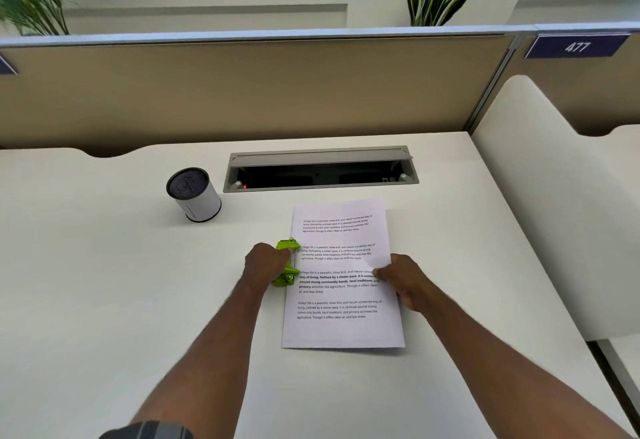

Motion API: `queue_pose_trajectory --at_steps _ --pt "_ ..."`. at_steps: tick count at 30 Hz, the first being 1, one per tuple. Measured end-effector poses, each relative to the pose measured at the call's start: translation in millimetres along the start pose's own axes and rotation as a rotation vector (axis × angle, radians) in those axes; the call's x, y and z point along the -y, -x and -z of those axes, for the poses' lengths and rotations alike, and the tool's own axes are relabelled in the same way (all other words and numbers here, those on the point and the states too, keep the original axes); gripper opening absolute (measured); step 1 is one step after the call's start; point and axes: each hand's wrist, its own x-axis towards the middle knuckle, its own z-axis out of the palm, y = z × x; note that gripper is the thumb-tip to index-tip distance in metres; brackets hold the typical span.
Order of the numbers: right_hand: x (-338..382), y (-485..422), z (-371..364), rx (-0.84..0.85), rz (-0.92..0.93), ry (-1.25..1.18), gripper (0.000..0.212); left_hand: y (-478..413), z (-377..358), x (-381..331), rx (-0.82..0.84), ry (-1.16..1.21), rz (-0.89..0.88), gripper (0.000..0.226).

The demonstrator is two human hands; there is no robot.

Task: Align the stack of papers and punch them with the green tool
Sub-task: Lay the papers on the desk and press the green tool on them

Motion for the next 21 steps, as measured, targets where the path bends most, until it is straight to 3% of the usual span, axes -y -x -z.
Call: queue_pose_trajectory --at_steps 6,8,11,13,17,21 --pt "6 5 16 -0.003 0.006 -0.048 0.021 2 6 -1 -0.008 0.054 0.018 0.048" --pt "9 6 23 -0.004 0.019 -0.051 0.025 8 8 -10 -0.101 -0.014 -0.016 0.051" --pt "15 6 33 0.002 0.049 -0.073 0.029 19 1 -27 -0.292 -0.091 -0.206 0.047" --pt "20 6 42 0.023 0.068 -0.099 0.034 28 -9 -42 -0.253 -0.053 -0.277 0.046" --pt "29 11 64 0.052 0.107 -0.115 0.034 37 -29 -58 -0.063 0.105 -0.208 0.034" --pt "36 17 90 -0.029 0.142 -0.097 0.033 38 -51 -64 -0.031 0.264 -0.203 0.023"
